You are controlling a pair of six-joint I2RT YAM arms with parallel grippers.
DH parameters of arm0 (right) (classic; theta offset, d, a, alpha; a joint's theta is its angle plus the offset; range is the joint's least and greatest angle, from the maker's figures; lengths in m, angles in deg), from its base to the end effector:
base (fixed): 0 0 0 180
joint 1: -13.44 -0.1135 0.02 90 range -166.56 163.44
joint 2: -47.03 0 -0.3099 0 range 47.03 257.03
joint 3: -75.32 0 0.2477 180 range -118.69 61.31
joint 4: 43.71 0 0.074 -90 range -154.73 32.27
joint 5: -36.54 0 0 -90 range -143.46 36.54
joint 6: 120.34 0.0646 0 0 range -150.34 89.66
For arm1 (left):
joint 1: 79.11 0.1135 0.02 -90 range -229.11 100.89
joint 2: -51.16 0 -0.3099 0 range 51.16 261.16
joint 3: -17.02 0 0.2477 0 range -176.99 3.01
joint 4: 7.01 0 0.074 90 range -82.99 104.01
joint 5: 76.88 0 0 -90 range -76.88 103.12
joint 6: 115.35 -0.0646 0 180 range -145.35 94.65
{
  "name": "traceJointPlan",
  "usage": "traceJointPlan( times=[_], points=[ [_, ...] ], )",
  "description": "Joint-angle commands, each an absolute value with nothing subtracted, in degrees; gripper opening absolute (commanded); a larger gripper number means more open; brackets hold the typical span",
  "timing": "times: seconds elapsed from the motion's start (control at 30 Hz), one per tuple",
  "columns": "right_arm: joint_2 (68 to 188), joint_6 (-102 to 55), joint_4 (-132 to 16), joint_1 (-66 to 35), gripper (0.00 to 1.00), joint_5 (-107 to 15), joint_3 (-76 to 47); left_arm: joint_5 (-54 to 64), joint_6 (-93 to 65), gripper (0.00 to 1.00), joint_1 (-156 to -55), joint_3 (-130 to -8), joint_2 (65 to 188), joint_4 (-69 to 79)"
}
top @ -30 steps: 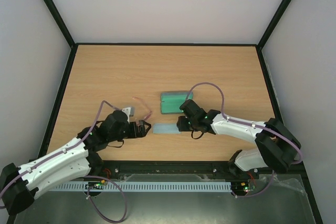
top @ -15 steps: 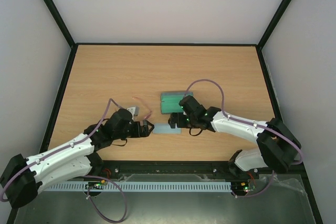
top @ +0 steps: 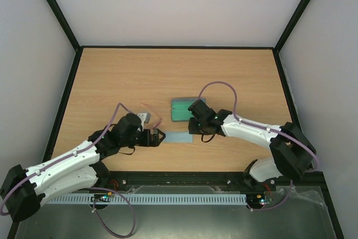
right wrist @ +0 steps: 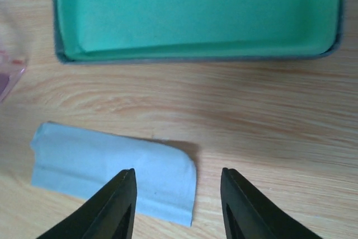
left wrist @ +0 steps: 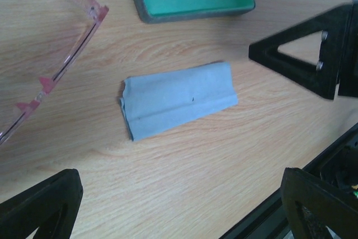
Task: Organize the sunglasses
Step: Pick up the glasses cleaning cloth from the center of the board.
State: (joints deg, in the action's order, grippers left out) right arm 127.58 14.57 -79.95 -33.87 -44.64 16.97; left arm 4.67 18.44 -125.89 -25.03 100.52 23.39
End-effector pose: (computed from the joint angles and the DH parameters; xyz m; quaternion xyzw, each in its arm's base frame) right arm 0.1762 0.2056 0.2082 -0.0410 0.9588 0.2467 0.1346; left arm 0.1115 -0.1325 0.2328 0.0558 0.8941 -0.3588 0.2622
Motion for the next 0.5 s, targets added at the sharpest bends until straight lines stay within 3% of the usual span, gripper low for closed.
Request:
traceJointPlan(
  times=[0.0,0.47],
  points=[
    [129.94,14.87,-88.03,-34.00,0.42,-52.21,12.75,2.23,16.40,1.00,-125.64,-25.63,99.36,27.08],
    [136.48,24.36,-86.42,-41.77,0.37,-56.36,11.57,0.62,16.60,0.99,-125.77,-25.04,98.79,26.29]
  ],
)
